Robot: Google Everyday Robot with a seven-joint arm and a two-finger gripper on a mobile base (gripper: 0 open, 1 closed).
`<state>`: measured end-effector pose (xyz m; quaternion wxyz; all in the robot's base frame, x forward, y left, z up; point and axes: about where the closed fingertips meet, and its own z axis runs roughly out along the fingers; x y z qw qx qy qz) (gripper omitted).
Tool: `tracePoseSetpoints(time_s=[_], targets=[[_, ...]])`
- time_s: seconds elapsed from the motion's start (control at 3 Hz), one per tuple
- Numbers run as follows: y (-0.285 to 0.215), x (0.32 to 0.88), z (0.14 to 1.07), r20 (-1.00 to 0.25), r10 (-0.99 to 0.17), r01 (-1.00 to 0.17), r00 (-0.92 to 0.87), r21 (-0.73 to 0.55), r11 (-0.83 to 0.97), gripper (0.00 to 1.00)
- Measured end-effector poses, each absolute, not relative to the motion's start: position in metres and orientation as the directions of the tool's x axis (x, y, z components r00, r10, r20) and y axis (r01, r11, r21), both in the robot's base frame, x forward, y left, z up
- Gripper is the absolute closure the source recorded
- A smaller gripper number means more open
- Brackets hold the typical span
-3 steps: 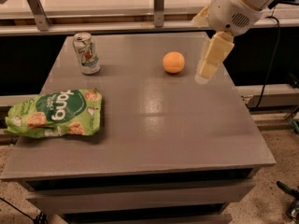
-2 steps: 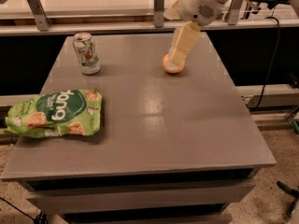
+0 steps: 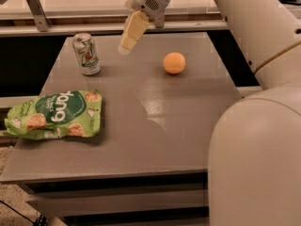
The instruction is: Pick 7up can
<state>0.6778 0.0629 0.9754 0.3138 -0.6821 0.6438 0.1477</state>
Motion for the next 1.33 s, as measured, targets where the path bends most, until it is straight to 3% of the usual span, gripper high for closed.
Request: tracePoseSetpoints(time_s=[0.33, 1.33], targets=[[0.063, 0.678, 0.975, -0.606, -0.786, -0.971, 0.127, -0.238, 0.026, 0.0], [0.137, 0.724, 0.947, -0.732, -0.643, -0.966, 0.223, -0.256, -0.044, 0.0]])
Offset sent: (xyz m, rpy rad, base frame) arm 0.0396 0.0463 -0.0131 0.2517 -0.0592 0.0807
